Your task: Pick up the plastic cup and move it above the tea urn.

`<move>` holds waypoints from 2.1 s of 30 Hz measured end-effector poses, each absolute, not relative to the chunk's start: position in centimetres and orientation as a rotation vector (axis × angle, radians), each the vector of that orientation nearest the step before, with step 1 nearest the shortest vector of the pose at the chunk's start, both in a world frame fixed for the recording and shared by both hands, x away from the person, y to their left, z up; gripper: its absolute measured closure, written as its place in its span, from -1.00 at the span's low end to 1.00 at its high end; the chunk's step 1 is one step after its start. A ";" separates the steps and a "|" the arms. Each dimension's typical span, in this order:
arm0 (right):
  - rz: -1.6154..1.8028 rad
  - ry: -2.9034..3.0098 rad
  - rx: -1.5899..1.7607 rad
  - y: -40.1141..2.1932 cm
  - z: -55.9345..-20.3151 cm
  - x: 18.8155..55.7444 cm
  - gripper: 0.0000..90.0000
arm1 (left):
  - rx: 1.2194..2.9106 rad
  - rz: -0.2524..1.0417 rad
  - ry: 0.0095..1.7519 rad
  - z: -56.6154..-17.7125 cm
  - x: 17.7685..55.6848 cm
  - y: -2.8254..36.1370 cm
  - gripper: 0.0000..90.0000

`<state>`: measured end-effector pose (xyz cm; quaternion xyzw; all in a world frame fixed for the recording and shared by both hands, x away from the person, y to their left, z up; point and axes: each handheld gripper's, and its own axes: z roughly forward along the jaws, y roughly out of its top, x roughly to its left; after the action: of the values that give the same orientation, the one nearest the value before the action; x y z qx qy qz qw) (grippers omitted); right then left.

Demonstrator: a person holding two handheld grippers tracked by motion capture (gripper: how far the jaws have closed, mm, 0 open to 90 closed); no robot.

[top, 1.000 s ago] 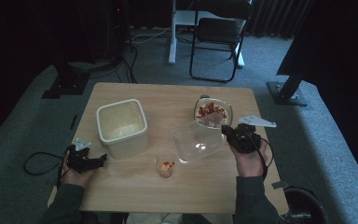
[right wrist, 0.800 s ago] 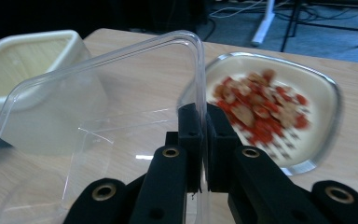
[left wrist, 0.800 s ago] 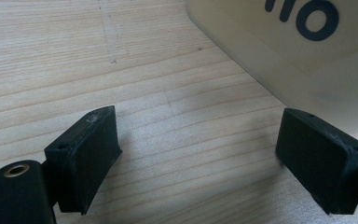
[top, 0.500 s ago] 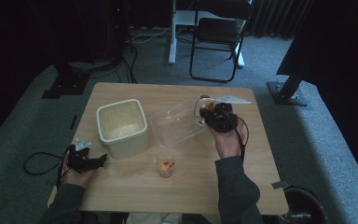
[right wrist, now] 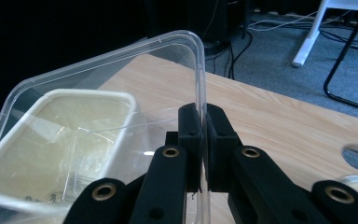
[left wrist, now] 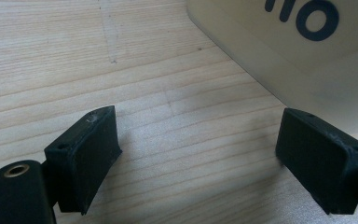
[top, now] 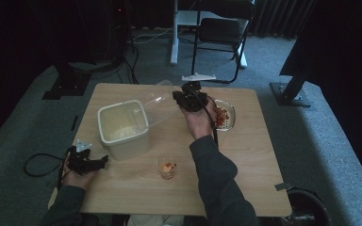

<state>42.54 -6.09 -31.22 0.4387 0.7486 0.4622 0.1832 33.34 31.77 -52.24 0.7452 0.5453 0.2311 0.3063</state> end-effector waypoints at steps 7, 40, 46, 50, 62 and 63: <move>1.203 2.165 1.183 -1.2 -30.8 44.3 0.89 | 1.973 0.611 1.443 -52.2 33.3 31.8 -0.70; 1.404 2.257 1.014 -3.6 -32.9 41.5 0.16 | 1.972 0.612 1.441 -52.3 33.3 31.8 -0.70; 1.406 2.261 1.017 -6.3 -35.2 39.6 0.13 | 1.970 0.613 1.442 -52.3 33.3 31.8 -0.70; 1.413 2.253 1.017 -7.8 -36.0 38.7 0.10 | 1.973 0.611 1.443 -52.2 33.3 31.7 -0.70; 1.393 2.237 1.014 -13.6 -39.4 34.0 0.03 | 1.972 0.612 1.444 -52.2 33.3 31.7 -0.70; 1.386 2.244 1.010 -14.0 -39.8 33.6 0.03 | 1.972 0.613 1.444 -52.2 33.3 31.7 -0.70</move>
<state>33.57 -14.00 -39.82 0.3532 0.7845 0.4845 0.1580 33.26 31.72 -52.24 0.7451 0.5455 0.2316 0.3060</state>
